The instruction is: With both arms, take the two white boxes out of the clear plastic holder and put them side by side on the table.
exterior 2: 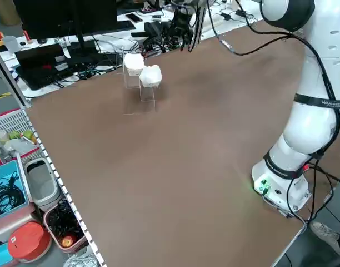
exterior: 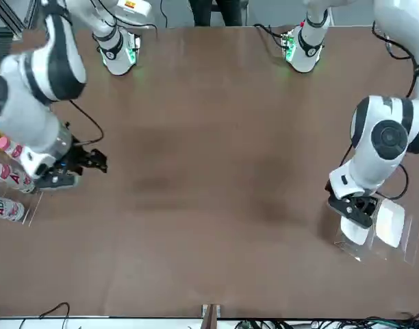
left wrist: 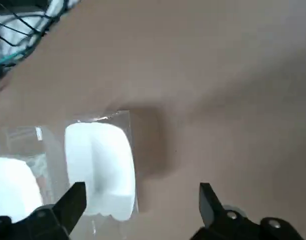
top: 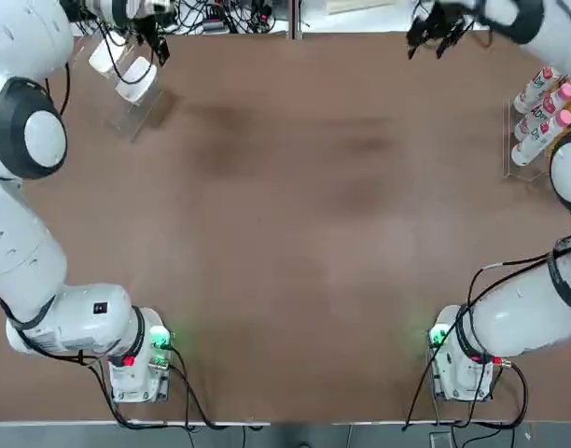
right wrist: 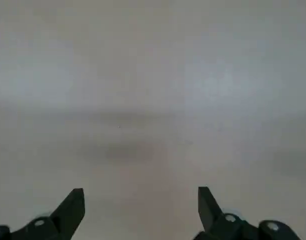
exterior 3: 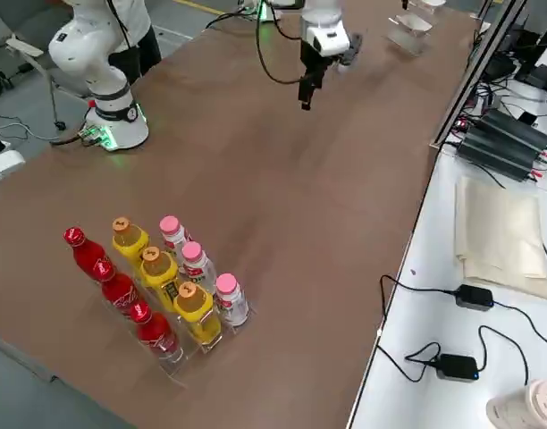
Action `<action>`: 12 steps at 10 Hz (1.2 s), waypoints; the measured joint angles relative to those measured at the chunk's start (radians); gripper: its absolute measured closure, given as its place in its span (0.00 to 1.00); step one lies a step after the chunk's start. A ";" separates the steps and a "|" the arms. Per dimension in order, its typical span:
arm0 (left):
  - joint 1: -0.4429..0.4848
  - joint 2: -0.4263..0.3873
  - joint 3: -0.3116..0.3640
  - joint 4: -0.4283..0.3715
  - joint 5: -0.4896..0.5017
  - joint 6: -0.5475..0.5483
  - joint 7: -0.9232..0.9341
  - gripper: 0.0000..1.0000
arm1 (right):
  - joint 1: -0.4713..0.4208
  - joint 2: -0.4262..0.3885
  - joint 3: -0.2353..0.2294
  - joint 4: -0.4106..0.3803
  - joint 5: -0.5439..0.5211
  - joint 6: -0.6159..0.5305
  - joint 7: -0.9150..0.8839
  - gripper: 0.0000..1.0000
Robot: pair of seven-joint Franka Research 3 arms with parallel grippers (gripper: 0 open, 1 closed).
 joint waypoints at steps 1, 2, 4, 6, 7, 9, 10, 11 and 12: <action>0.017 0.005 0.000 -0.042 0.001 0.048 0.000 0.01 | 0.049 0.011 0.001 -0.040 0.001 0.030 0.007 0.00; 0.033 0.009 0.001 -0.092 0.001 0.113 0.001 0.02 | 0.082 0.027 0.001 -0.056 0.026 0.039 0.016 0.00; 0.047 0.022 0.007 -0.167 0.056 0.192 -0.014 0.05 | 0.093 0.067 -0.002 -0.065 0.128 0.065 0.017 0.00; 0.085 0.046 0.009 -0.175 0.091 0.215 -0.028 0.07 | 0.107 0.105 -0.002 -0.079 0.146 0.158 0.014 0.00; 0.097 0.055 0.009 -0.175 0.123 0.226 -0.027 0.09 | 0.128 0.120 -0.002 -0.103 0.148 0.230 0.014 0.00; 0.102 0.070 0.010 -0.174 0.167 0.236 -0.049 0.12 | 0.173 0.144 -0.002 -0.134 0.151 0.311 0.014 0.00; 0.108 0.084 0.010 -0.173 0.176 0.246 -0.070 0.15 | 0.182 0.149 -0.002 -0.136 0.151 0.320 0.015 0.00; 0.113 0.098 0.010 -0.171 0.188 0.258 -0.079 0.22 | 0.183 0.152 -0.002 -0.136 0.152 0.323 0.015 0.00; 0.116 0.109 0.010 -0.166 0.207 0.268 -0.080 0.24 | 0.183 0.152 -0.004 -0.136 0.152 0.324 0.015 0.00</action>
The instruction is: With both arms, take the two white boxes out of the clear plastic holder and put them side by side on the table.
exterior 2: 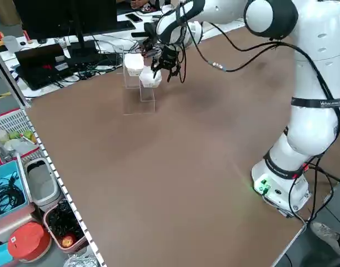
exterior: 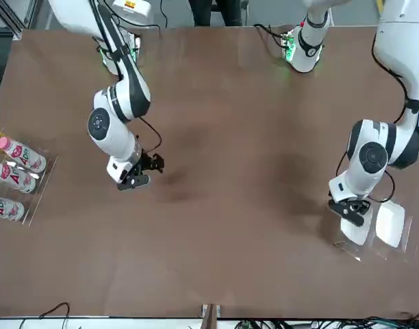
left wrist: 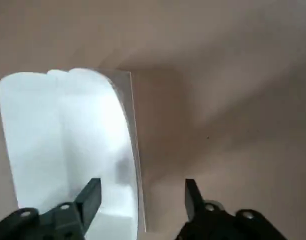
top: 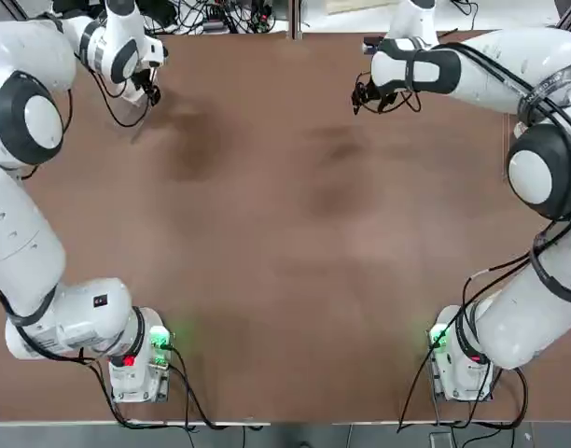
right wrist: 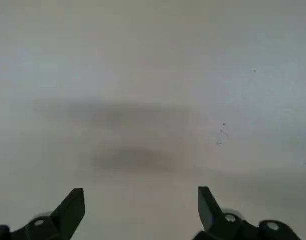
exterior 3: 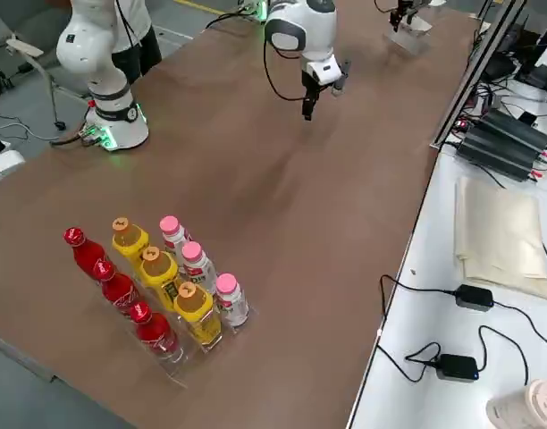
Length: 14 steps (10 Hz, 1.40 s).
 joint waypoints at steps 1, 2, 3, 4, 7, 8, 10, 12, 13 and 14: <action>0.001 0.005 0.000 0.004 0.016 0.007 -0.003 0.34 | 0.000 0.000 -0.001 0.000 0.000 0.001 0.000 0.00; 0.001 0.006 0.000 0.007 0.021 0.008 -0.003 0.50 | 0.000 0.000 -0.001 0.000 0.001 0.003 0.000 0.00; 0.002 0.006 0.000 0.013 0.022 0.008 -0.003 0.64 | 0.000 0.000 -0.001 0.000 0.001 0.003 0.000 0.00; 0.002 0.005 0.000 0.020 0.022 0.008 -0.003 0.80 | 0.000 0.000 -0.001 0.000 0.001 0.003 0.000 0.00; 0.001 -0.002 -0.011 0.032 0.022 0.006 -0.021 0.98 | 0.000 0.000 -0.002 0.000 0.002 0.004 0.000 0.00; -0.004 -0.006 -0.025 0.035 0.022 -0.013 -0.033 0.98 | 0.000 0.000 -0.002 0.000 0.002 0.004 0.000 0.00; -0.018 -0.019 -0.104 0.065 0.005 -0.114 -0.116 0.98 | 0.000 0.000 -0.002 0.000 0.002 0.005 0.000 0.00; -0.057 -0.029 -0.180 0.128 -0.070 -0.240 -0.304 0.98 | 0.000 0.000 -0.003 0.000 0.002 0.005 0.000 0.00; -0.094 -0.030 -0.191 0.160 -0.110 -0.290 -0.413 0.98 | 0.000 0.000 -0.003 0.000 0.002 0.005 0.000 0.00; -0.137 -0.029 -0.192 0.182 -0.148 -0.319 -0.511 0.98 | 0.000 0.000 -0.003 0.000 0.002 0.005 0.000 0.00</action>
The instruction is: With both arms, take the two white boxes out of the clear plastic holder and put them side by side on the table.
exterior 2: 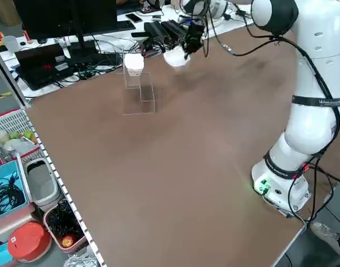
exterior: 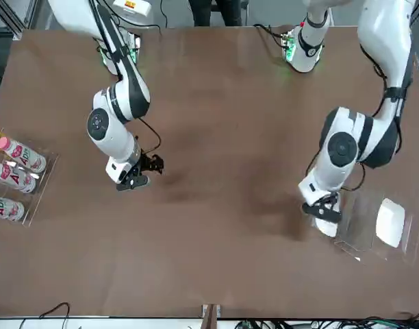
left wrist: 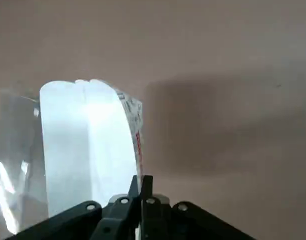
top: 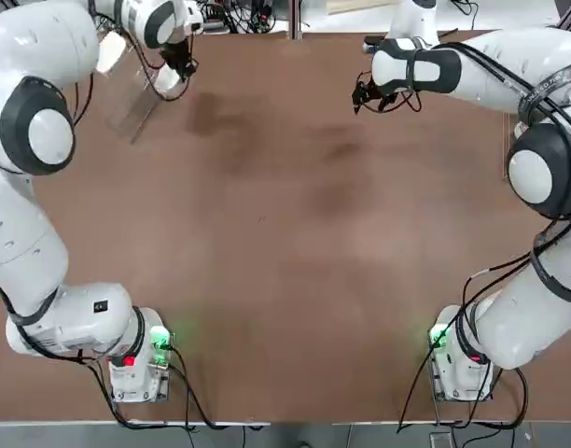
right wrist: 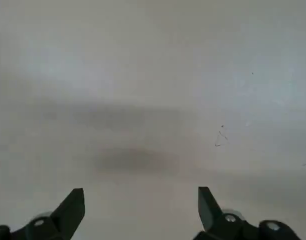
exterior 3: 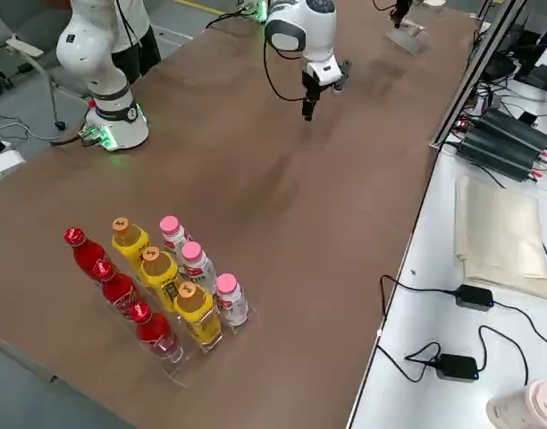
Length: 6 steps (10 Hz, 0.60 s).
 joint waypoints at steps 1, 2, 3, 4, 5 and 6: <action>-0.041 0.001 -0.001 0.011 -0.023 -0.012 -0.079 0.98 | 0.000 0.000 0.000 0.000 0.000 0.000 0.000 0.00; -0.091 0.003 -0.002 0.015 -0.037 -0.013 -0.159 0.98 | 0.000 0.000 -0.001 0.000 0.000 0.000 0.000 0.00; -0.151 0.007 -0.003 0.017 -0.039 -0.014 -0.248 0.98 | 0.000 0.000 -0.002 0.000 0.000 0.000 0.000 0.00; -0.225 0.016 -0.005 0.018 -0.040 -0.014 -0.324 0.98 | -0.001 0.000 -0.003 0.000 0.000 0.001 0.000 0.00; -0.306 0.033 -0.005 0.027 -0.041 -0.014 -0.388 0.98 | -0.001 0.000 -0.004 0.000 0.000 0.001 -0.001 0.00; -0.384 0.062 -0.004 0.060 -0.042 -0.013 -0.440 0.98 | -0.002 0.000 -0.006 0.000 0.000 0.001 -0.002 0.00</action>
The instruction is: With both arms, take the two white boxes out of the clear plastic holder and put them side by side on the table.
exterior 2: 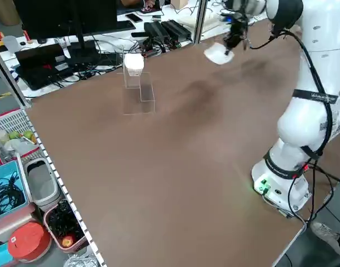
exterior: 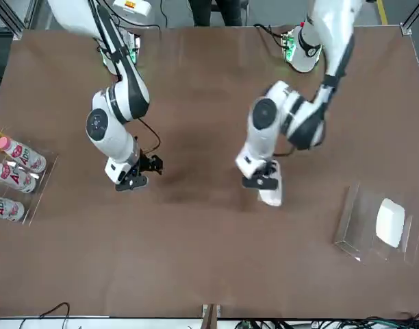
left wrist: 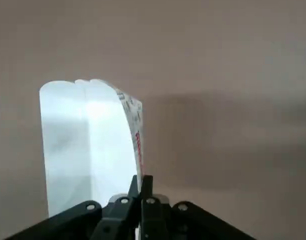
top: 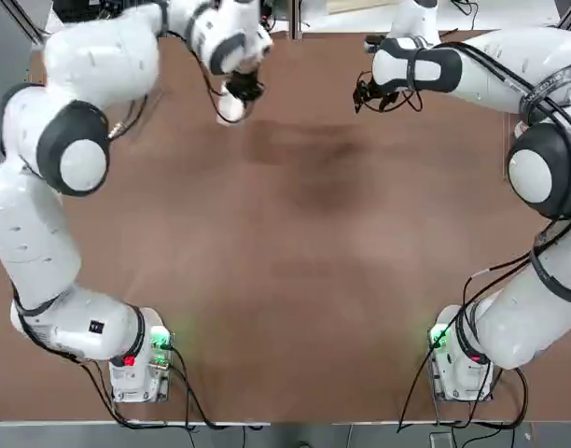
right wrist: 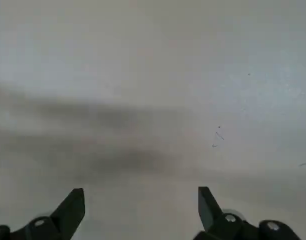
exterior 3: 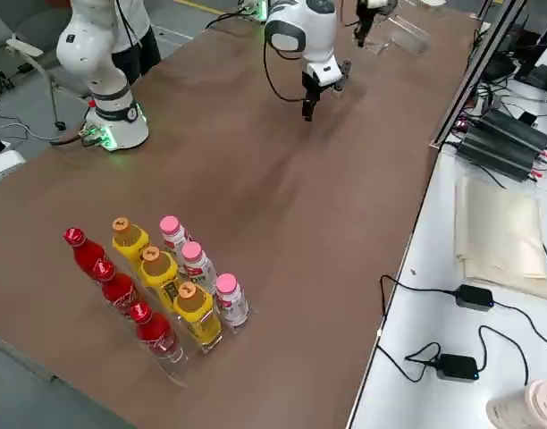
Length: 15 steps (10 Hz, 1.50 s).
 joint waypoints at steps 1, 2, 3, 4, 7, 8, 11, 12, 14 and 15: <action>-0.064 0.043 0.001 0.060 0.000 0.000 -0.034 0.98 | -0.001 0.000 -0.002 0.000 0.000 0.000 -0.001 0.00; -0.115 0.090 0.001 0.117 0.000 0.000 -0.049 0.98 | -0.006 0.000 -0.003 0.000 0.000 0.000 -0.013 0.00; -0.158 0.134 0.001 0.154 0.000 0.003 -0.053 0.98 | -0.021 0.000 -0.005 0.000 0.000 0.000 -0.043 0.00; -0.194 0.175 0.002 0.169 0.000 0.027 -0.055 0.98 | -0.047 0.000 -0.008 0.000 0.000 0.000 -0.089 0.00; -0.255 0.289 0.004 0.177 0.000 0.180 -0.129 0.98 | -0.139 0.001 -0.011 -0.001 0.000 -0.003 -0.218 0.00; -0.268 0.315 0.005 0.180 0.000 0.210 -0.149 0.98 | -0.154 0.001 -0.011 -0.001 0.000 -0.003 -0.235 0.00; -0.277 0.337 0.007 0.191 0.000 0.274 -0.206 0.94 | -0.156 0.001 -0.006 -0.001 0.000 -0.003 -0.242 0.00; -0.273 0.337 0.010 0.199 0.000 0.277 -0.206 0.86 | -0.156 0.001 -0.004 -0.001 0.000 -0.003 -0.242 0.00; -0.261 0.337 0.014 0.221 0.000 0.280 -0.205 0.56 | -0.155 0.001 -0.004 -0.001 0.000 -0.003 -0.242 0.00; -0.260 0.336 0.014 0.231 0.000 0.280 -0.205 0.41 | -0.155 0.001 -0.004 -0.001 0.000 -0.003 -0.242 0.00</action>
